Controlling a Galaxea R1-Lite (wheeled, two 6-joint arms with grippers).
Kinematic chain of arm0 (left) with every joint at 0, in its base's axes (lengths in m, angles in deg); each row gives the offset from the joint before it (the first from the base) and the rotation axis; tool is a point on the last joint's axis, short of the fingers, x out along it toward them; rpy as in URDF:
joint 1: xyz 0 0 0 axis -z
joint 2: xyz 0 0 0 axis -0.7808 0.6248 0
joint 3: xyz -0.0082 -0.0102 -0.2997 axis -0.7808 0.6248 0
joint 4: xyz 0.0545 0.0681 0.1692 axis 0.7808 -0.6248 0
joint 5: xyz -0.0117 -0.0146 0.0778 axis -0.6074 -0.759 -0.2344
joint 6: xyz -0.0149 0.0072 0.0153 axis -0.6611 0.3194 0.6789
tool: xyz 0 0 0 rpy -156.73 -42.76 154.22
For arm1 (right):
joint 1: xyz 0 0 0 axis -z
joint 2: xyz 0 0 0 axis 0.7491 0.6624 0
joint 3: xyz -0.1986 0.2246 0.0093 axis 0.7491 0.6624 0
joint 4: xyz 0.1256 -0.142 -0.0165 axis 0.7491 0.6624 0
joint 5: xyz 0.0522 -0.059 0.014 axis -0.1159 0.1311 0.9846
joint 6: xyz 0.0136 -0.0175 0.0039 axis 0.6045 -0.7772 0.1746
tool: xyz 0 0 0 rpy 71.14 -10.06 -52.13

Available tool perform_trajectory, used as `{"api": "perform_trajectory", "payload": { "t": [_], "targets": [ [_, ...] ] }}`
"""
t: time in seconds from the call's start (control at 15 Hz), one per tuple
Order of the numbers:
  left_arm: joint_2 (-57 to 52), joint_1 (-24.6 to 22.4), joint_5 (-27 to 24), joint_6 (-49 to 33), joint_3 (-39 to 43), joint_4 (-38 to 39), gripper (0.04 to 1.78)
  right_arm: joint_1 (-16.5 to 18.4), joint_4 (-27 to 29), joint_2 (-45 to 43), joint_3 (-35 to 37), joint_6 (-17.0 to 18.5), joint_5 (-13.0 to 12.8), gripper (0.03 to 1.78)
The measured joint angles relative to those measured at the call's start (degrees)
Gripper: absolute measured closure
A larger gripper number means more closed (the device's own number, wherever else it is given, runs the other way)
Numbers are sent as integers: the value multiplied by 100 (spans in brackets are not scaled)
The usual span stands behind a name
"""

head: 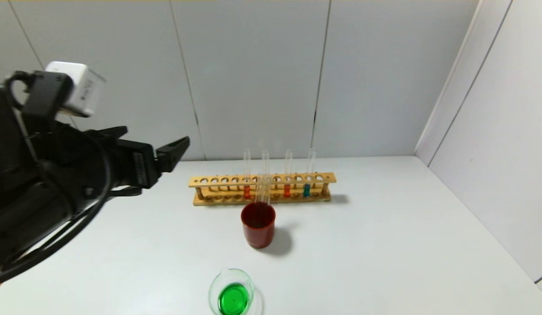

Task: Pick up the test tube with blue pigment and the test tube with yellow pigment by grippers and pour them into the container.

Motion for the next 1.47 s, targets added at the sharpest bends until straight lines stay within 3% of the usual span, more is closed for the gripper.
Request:
{"api": "perform_trajectory", "payload": {
  "t": [0.33, 0.6, 0.87, 1.07, 1.27, 1.47],
  "targets": [
    [-2100, -775, 116, 13, 302, -1510, 7, 0, 0, 0, 0, 0, 0, 6],
    [-3713, -1637, -254, 22, 652, -2649, 7, 2, 0, 0, 0, 0, 0, 6],
    [-5137, -2186, -560, 138, 763, -3869, 7, 0, 0, 0, 0, 0, 0, 6],
    [-5570, -2639, -581, 165, 730, -4150, 7, 0, 0, 0, 0, 0, 0, 6],
    [-5920, -3316, -1460, 166, 667, -4500, 7, 0, -2, 0, 0, 0, 0, 6],
    [-6457, -3450, -2000, 154, 881, -4851, 7, 0, -2, 0, 0, 0, 0, 6]
  ]
}}
